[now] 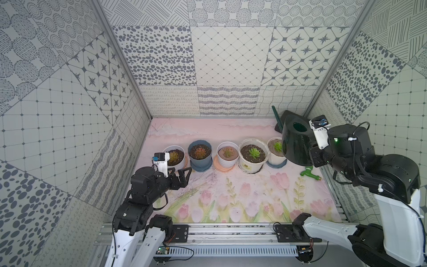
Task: Water the succulent around the soil edge
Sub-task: Pick up the watering can from the center of the board.
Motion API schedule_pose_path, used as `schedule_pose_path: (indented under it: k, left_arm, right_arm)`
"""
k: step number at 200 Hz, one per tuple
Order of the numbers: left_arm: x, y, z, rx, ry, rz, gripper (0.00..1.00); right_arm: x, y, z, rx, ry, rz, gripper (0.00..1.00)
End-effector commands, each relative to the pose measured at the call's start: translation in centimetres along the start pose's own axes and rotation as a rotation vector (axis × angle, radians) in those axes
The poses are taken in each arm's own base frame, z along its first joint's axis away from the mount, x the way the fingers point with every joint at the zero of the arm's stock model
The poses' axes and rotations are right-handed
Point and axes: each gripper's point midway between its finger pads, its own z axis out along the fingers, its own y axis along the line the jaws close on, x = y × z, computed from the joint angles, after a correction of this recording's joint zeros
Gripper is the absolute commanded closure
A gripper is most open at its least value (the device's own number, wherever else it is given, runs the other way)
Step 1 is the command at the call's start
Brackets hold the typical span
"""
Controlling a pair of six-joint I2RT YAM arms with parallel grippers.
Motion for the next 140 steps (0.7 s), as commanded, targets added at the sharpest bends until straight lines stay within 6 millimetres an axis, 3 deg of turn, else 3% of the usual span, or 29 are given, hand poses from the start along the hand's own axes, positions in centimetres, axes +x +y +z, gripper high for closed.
schedule_pose_path:
  k: [1,33,60,89,140]
  left_arm:
    - [0.0,-1.0,-0.9,0.011,-0.005,0.103,0.01]
    - [0.7,-2.2,-1.1,0.057,0.023,0.150,0.01]
    - [1.7,-2.8,-1.5,0.089,0.042,0.179,0.01]
    - [2.1,-3.3,-1.9,0.118,0.043,0.198,0.01]
    - [2.6,-4.1,-2.1,0.161,0.058,0.218,0.01]
  right_arm:
    - [2.1,-1.2,-1.9,0.000,0.060,0.135,1.00]
    - [4.3,-1.2,-1.5,0.016,0.135,0.192,1.00]
    - [7.0,-0.7,0.8,0.048,0.277,0.200,1.00]
    - [7.5,-1.0,2.8,0.077,0.348,0.208,1.00]
    - [7.5,-1.1,4.1,0.109,0.395,0.200,1.00]
